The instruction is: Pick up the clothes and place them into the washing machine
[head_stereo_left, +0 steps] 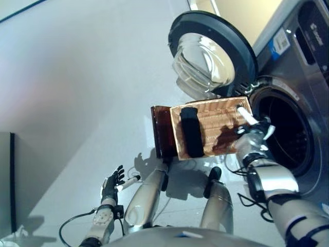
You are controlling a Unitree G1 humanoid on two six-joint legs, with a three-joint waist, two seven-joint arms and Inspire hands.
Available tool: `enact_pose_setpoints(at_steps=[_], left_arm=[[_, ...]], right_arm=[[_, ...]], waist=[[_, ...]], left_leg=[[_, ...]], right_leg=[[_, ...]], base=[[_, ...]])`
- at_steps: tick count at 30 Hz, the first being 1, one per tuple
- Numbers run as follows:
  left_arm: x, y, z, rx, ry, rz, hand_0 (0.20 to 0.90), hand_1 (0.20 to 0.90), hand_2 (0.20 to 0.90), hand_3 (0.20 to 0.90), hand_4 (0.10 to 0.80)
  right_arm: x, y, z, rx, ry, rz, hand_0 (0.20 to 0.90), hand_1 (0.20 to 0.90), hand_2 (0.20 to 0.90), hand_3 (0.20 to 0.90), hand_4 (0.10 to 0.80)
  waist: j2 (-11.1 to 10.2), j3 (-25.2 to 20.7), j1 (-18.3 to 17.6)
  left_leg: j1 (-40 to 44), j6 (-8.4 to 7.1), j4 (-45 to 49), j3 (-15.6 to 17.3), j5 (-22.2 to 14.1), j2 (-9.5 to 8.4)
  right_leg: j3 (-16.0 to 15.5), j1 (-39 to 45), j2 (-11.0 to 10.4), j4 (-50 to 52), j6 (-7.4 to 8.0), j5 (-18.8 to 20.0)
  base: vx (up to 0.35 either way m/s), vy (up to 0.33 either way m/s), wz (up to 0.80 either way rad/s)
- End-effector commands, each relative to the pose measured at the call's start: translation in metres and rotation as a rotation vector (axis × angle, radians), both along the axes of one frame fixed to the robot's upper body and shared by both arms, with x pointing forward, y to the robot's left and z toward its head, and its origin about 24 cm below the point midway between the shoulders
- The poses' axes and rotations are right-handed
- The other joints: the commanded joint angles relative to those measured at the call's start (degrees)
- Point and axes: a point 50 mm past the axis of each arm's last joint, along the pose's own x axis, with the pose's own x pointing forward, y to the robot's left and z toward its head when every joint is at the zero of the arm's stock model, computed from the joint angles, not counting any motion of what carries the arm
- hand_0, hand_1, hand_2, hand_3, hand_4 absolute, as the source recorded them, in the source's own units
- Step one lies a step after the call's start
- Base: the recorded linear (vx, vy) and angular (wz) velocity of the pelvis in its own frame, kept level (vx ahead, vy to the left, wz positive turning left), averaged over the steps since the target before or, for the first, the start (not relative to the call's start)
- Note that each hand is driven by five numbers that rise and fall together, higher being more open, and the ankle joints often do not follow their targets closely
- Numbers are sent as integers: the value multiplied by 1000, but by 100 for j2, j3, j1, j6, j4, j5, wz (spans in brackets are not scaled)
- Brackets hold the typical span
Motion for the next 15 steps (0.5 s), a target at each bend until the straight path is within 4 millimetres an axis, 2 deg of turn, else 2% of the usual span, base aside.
enact_pose_setpoints(at_steps=[1,3,4,5,10,15], left_arm=[[-2,45,8,141,-4,61,900,900,900,900,800],[-2,47,9,150,-5,60,900,900,900,900,800],[-2,50,11,162,-11,55,900,900,900,900,800],[-1,51,12,170,-15,51,900,900,900,900,800],[4,63,21,221,-49,63,900,900,900,900,800],[22,66,40,235,-168,88,900,900,900,900,800]], right_arm=[[6,-4,13,-97,-46,28,900,900,900,900,800],[8,4,12,-111,-35,56,900,900,900,900,800],[9,9,10,-128,-18,87,900,900,900,900,800],[10,10,10,-156,3,102,900,900,900,900,800],[12,17,10,-274,91,168,900,900,900,900,800],[10,18,7,-365,161,168,900,900,900,900,800]], waist=[[-392,-193,278],[-496,-154,354],[-592,-148,411],[-624,-132,450],[-749,-27,628],[-842,133,825]], left_leg=[[-332,-107,252,324,-270,-114],[-351,-100,286,264,-292,-120],[-295,-126,307,175,-489,-118],[-314,-133,310,153,-480,-124],[-412,-124,396,32,-512,-177],[-652,-123,507,-100,-524,-228]], right_leg=[[-227,246,80,-758,-425,543],[-301,287,84,-774,-418,545],[-309,367,92,-748,-369,376],[-351,390,83,-772,-364,381],[-495,408,64,-726,-366,350],[-625,293,52,-587,-400,258]], base=[[26,-69,31],[67,-72,20],[118,-72,20],[118,-66,29],[29,-22,27],[26,-30,19]])
